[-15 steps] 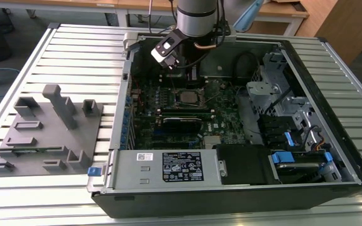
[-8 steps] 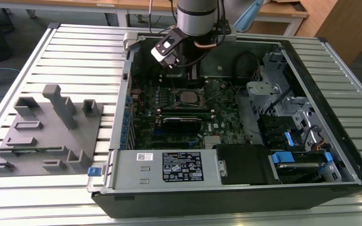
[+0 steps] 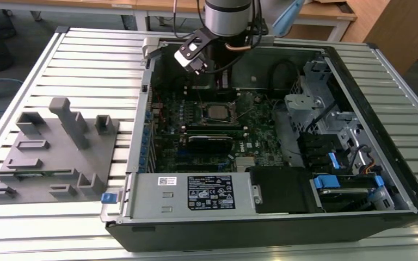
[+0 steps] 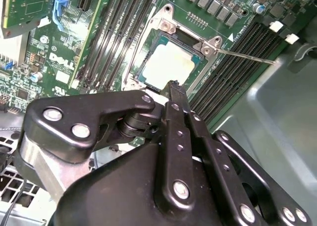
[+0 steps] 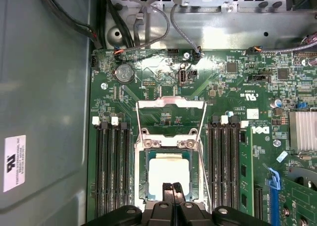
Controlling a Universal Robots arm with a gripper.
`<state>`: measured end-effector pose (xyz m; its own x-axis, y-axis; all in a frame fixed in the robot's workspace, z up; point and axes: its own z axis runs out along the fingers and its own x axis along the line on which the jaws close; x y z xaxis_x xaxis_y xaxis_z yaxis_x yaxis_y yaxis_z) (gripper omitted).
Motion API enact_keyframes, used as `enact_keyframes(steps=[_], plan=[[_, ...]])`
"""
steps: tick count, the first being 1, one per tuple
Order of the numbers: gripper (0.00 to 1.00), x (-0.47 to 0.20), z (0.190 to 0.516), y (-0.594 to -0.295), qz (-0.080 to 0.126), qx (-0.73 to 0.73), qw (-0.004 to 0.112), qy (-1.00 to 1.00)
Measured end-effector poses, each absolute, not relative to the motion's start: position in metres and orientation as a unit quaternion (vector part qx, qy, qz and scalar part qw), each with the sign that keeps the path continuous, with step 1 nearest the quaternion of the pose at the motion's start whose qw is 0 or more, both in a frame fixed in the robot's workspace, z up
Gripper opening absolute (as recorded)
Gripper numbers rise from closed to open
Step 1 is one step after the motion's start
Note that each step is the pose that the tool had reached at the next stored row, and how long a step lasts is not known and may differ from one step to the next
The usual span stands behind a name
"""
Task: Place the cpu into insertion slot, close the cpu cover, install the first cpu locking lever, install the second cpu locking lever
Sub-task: 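Close the cpu cover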
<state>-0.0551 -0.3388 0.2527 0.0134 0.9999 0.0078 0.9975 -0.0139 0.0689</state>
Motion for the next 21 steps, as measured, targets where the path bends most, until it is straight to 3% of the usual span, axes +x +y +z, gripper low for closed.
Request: enact_keyframes(steps=[21], plan=[[0.11, -0.0551, 0.2594, -0.3388, 0.027, 0.711, 0.022, 0.702]])
